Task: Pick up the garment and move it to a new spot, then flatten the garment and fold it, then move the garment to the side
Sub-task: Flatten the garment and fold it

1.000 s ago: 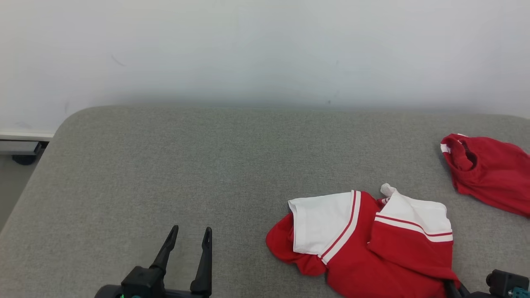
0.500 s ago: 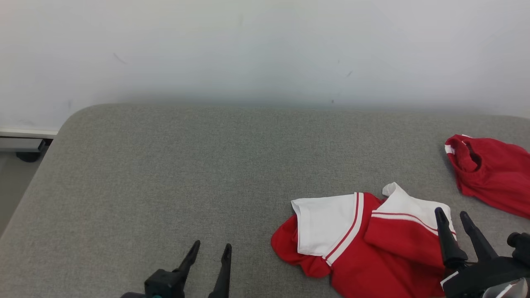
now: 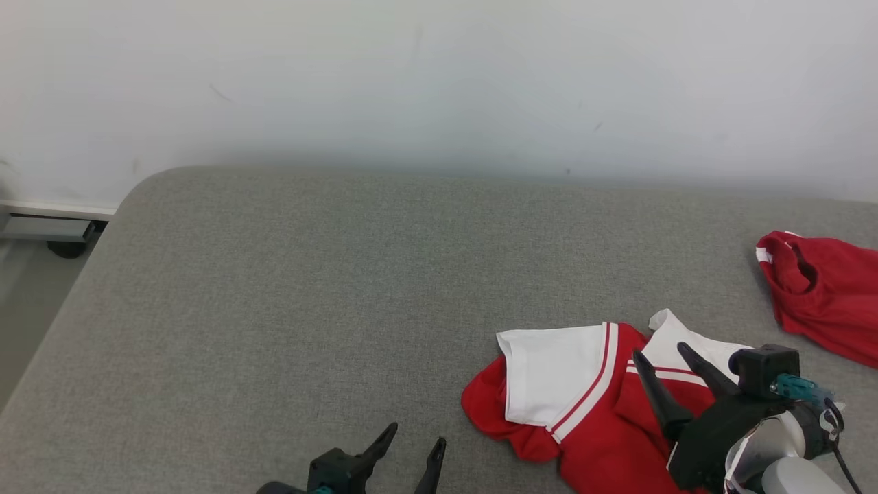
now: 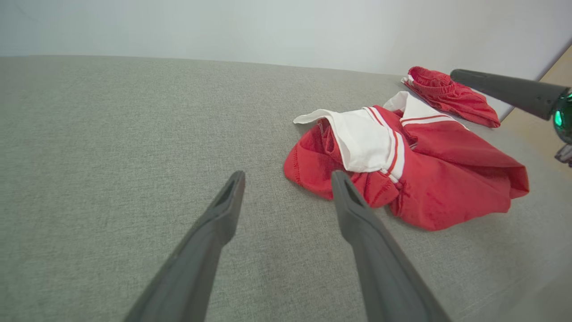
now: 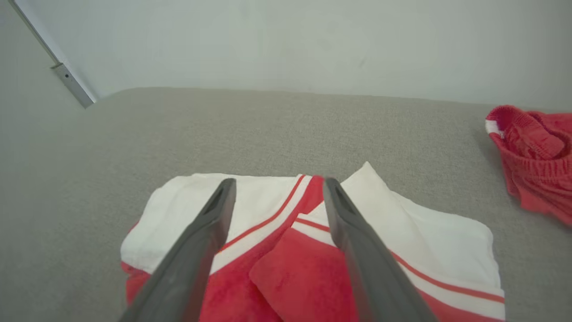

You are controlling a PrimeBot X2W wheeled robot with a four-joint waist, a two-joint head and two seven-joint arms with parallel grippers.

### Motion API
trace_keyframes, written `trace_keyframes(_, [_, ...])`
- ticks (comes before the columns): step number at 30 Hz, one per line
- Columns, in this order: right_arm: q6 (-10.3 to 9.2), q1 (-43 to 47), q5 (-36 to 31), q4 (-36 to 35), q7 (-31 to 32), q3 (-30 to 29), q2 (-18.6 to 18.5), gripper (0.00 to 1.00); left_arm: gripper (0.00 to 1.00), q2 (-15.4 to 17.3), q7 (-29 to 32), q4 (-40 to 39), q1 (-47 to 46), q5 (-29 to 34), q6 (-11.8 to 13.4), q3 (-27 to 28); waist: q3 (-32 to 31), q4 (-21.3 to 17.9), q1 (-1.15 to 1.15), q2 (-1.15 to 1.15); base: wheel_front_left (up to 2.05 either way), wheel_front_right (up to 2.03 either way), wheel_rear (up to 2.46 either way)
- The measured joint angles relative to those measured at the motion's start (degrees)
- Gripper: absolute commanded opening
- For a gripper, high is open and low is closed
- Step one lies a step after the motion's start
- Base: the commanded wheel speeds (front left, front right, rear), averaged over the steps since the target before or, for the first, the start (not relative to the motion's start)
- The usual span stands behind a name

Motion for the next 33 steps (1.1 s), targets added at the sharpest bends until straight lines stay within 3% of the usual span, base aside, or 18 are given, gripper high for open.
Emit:
trace_keyframes(8, [-0.13, -4.4, -0.7, 5.8, 4.7, 2.5, 0.6, 1.0, 1.0, -0.1, -0.6, 0.8, -2.3, -0.1, 0.8, -0.7, 0.6, 1.3, 0.0, 0.0, 0.0, 0.0, 0.0])
trace_keyframes(13, [1.42, -9.8, -0.9, 8.3, 8.7, 6.4, 3.3, 1.0, 1.0, -0.1, -1.2, 1.5, -3.1, 2.7, 3.1, -0.1, 0.8, 2.8, 0.0, 0.0, 0.0, 0.0, 0.0])
trace_keyframes(23, [2.63, -15.5, -1.3, 12.7, 14.1, 10.2, 7.5, 1.0, 1.0, -0.1, -2.4, 2.7, -3.9, 3.2, 3.9, -0.2, 1.1, 5.2, 0.0, 0.0, 0.0, 0.0, 0.0])
trace_keyframes(33, [2.08, -17.6, -6.9, 19.7, 19.5, 15.3, 6.6, 1.0, 1.0, -0.2, -3.6, 3.3, -4.8, 2.3, 4.6, -1.6, 0.9, 8.0, 0.0, 0.0, 0.0, 0.0, 0.0])
